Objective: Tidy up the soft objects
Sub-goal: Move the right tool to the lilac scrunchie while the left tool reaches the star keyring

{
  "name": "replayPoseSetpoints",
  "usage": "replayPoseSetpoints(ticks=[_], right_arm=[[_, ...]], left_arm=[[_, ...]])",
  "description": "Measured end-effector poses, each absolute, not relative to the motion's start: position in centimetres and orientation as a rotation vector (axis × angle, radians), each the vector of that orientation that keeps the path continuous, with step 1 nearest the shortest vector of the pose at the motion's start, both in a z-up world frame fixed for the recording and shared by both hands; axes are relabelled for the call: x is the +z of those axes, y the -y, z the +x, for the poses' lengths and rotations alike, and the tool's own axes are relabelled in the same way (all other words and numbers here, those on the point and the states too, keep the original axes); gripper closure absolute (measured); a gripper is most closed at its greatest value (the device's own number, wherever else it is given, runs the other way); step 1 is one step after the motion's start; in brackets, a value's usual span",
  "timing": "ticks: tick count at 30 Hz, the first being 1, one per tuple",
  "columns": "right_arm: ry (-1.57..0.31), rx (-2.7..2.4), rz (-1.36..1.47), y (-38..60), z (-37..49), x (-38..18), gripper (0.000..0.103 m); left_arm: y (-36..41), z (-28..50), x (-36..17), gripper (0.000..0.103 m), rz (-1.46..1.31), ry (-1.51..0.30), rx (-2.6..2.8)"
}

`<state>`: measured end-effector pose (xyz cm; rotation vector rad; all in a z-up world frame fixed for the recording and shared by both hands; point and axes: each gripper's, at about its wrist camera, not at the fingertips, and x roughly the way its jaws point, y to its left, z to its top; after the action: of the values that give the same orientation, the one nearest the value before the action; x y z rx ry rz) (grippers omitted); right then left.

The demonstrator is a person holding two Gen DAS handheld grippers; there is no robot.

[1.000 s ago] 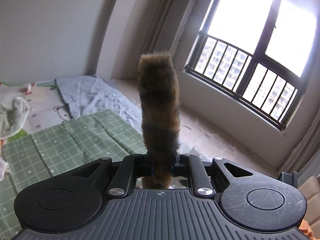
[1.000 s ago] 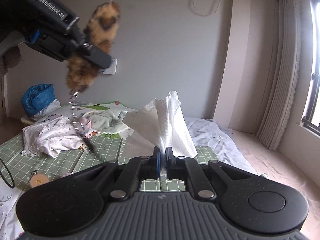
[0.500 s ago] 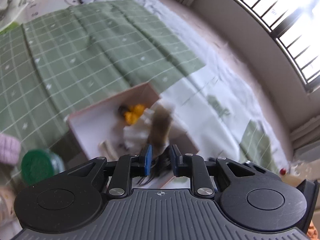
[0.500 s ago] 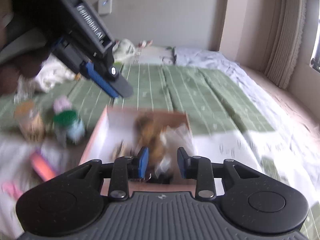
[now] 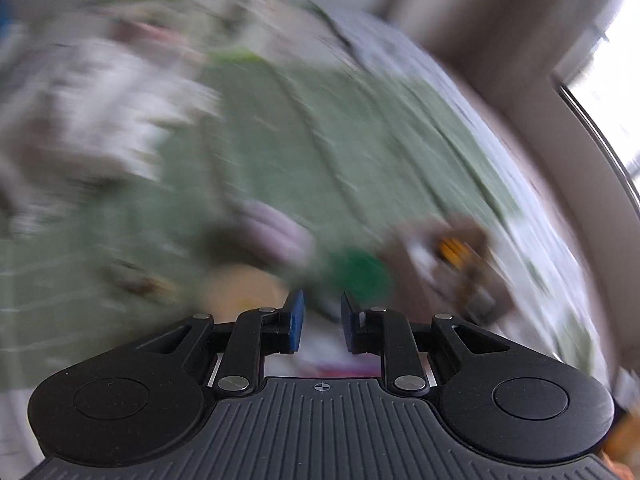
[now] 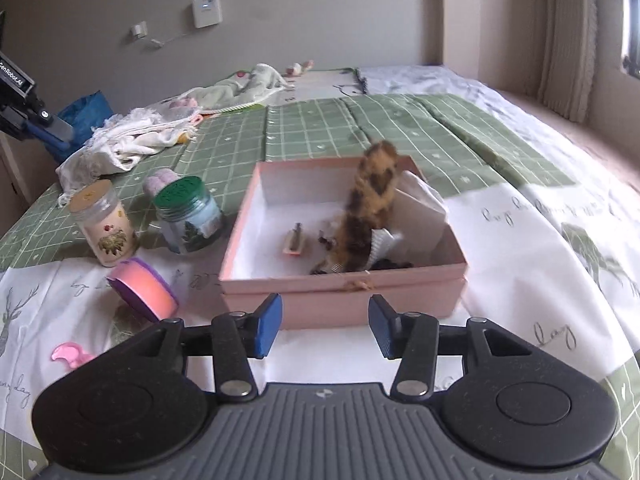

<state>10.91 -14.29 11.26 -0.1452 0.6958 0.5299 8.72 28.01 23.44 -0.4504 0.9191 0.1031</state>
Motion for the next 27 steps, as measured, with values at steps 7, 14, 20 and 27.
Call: replayPoseSetpoints(ticks=[7,14,20,27], right_arm=[[-0.639,0.687,-0.27,6.9,11.0,16.6,0.053],[-0.787,0.806,-0.274,-3.8,15.1,23.3,0.049],[-0.873,0.721,-0.297,-15.1,21.3,23.1,0.042],[-1.053,0.721,-0.156,-19.6,25.2,15.0,0.043]], left_arm=[[-39.6,10.0,15.6,0.08,-0.616,-0.99,0.396],[-40.7,12.0,8.5,0.08,-0.708,-1.03,0.261],[-41.9,13.2,6.9,0.08,-0.726,-1.091,0.29],[-38.5,13.5,6.6,0.08,-0.509,-1.176,0.241]])
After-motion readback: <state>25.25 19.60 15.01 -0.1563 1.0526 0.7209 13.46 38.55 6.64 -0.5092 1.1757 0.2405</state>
